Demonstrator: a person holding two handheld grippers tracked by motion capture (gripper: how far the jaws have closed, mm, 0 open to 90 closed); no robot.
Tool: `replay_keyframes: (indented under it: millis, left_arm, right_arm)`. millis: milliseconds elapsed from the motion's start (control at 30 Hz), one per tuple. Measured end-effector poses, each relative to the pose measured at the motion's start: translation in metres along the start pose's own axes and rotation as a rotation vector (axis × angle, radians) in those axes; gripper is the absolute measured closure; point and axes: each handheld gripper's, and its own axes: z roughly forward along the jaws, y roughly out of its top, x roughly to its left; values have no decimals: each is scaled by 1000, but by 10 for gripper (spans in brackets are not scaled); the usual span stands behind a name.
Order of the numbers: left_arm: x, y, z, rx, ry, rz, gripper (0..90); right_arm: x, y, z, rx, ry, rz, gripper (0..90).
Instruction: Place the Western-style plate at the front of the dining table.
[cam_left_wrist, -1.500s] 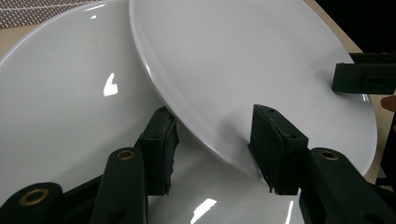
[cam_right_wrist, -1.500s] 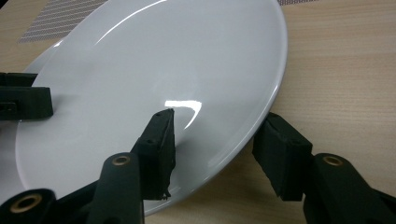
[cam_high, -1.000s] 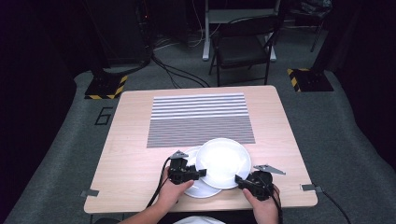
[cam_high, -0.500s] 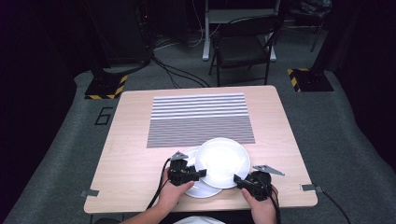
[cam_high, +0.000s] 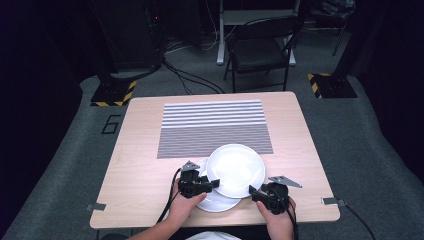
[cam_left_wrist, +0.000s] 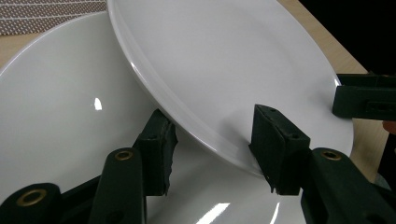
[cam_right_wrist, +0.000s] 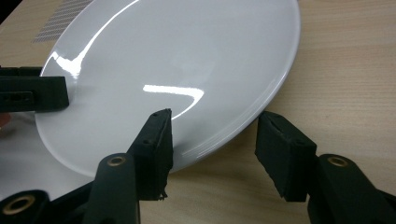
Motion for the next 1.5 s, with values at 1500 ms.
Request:
replay_keyframes:
  millis: [1500]
  left_arm:
    - [17,4,5,0,40,-28,562]
  right_arm:
    - [1,6,18,-24,18,-36,483]
